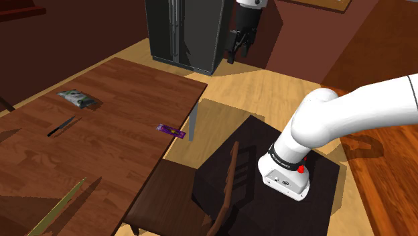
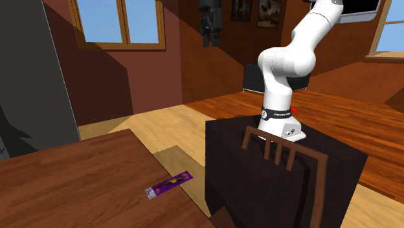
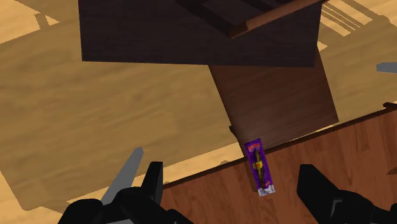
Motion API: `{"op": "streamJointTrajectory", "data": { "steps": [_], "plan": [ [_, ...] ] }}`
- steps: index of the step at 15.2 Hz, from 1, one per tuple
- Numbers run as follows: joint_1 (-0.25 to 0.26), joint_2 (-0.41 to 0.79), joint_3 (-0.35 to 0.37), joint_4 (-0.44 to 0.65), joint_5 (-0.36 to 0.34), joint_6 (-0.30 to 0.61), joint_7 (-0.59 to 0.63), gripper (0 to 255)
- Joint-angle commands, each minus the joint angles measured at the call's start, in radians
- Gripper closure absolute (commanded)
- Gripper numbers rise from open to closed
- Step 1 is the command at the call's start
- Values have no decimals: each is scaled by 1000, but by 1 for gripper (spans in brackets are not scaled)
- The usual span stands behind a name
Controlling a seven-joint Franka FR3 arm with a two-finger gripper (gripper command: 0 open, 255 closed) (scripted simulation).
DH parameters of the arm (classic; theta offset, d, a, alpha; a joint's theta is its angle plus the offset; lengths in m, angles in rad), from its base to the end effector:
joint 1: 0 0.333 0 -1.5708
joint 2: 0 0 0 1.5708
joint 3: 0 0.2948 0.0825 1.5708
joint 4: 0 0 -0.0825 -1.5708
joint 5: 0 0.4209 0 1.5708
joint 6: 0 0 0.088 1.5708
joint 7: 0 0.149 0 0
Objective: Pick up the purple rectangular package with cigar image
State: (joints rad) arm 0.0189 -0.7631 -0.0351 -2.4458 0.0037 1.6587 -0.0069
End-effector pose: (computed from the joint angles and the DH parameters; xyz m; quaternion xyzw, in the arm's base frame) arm 0.3678 -0.0056 0.4868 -0.9998 -0.0002 0.0121 0.0141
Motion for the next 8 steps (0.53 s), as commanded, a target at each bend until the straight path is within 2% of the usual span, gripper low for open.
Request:
{"op": "streamJointTrajectory", "data": {
  "steps": [1, 8],
  "plan": [
    [0, 0, 0, 0, 0, 0, 0, 0],
    [40, 138, 38, -112, 20, 259, -2, 0]
  ]
}}
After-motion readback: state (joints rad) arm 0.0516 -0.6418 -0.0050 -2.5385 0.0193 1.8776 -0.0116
